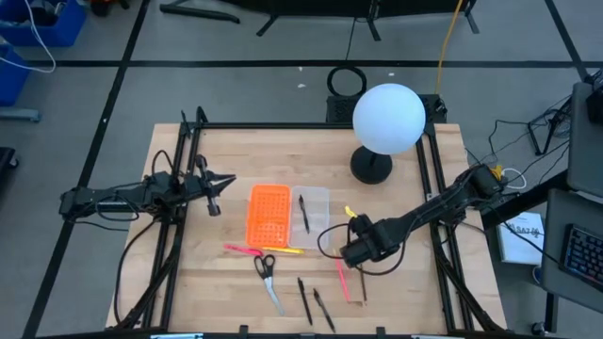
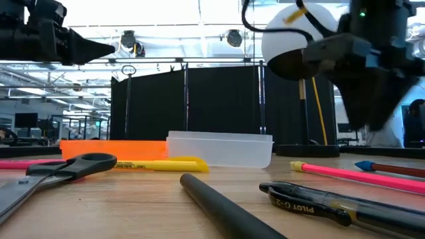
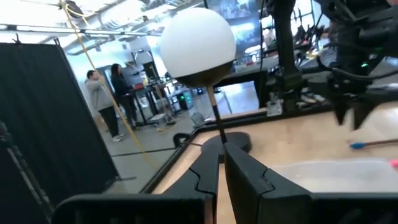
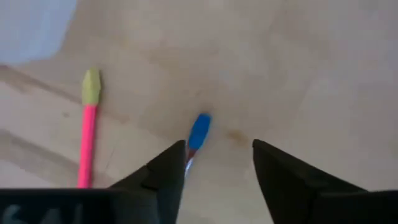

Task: Pick & place school supplies into a supply box
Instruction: Put the brown pencil into the supply box

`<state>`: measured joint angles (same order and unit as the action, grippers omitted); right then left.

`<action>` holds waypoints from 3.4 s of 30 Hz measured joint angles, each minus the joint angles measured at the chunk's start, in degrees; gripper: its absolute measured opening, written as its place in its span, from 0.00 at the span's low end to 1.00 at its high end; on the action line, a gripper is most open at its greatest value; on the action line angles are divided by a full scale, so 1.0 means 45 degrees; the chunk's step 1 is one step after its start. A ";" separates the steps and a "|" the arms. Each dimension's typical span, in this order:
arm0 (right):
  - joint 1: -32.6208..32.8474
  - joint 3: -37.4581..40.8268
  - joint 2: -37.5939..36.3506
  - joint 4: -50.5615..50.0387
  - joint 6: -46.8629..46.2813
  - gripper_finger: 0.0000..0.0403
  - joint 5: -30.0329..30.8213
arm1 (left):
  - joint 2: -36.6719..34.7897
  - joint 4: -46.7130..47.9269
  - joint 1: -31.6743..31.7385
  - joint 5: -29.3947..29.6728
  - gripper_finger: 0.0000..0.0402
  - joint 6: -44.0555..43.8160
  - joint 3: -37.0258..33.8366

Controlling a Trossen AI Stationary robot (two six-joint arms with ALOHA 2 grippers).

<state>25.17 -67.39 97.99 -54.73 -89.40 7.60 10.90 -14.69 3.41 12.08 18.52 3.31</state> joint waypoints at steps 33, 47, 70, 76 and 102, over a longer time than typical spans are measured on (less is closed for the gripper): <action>-0.0571 0.1597 0.0617 0.3063 -0.1234 0.51 -0.0053 | 0.0000 0.0356 -0.0002 0.0110 0.09 0.1007 0.0000; -0.0126 0.1611 0.0736 0.2933 -0.1323 0.40 -0.0002 | 0.0005 0.0760 0.0002 0.0109 0.09 0.0525 0.0000; 0.0291 0.1597 0.1061 0.4310 -0.1367 0.37 -0.0970 | 0.0005 0.0847 0.0002 0.0106 0.09 0.0778 0.0000; 0.0266 0.1597 0.1080 0.3875 -0.1225 0.37 -0.0596 | 0.0005 0.0857 -0.0003 0.0106 0.09 0.0768 0.0000; -0.0301 0.1616 0.1292 0.3842 0.0037 0.37 0.0052 | 0.0005 0.1139 0.0002 0.0101 0.09 0.0389 0.0000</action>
<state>23.81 -60.12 103.80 -37.43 -89.23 7.83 10.92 -9.56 3.42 12.53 20.27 3.31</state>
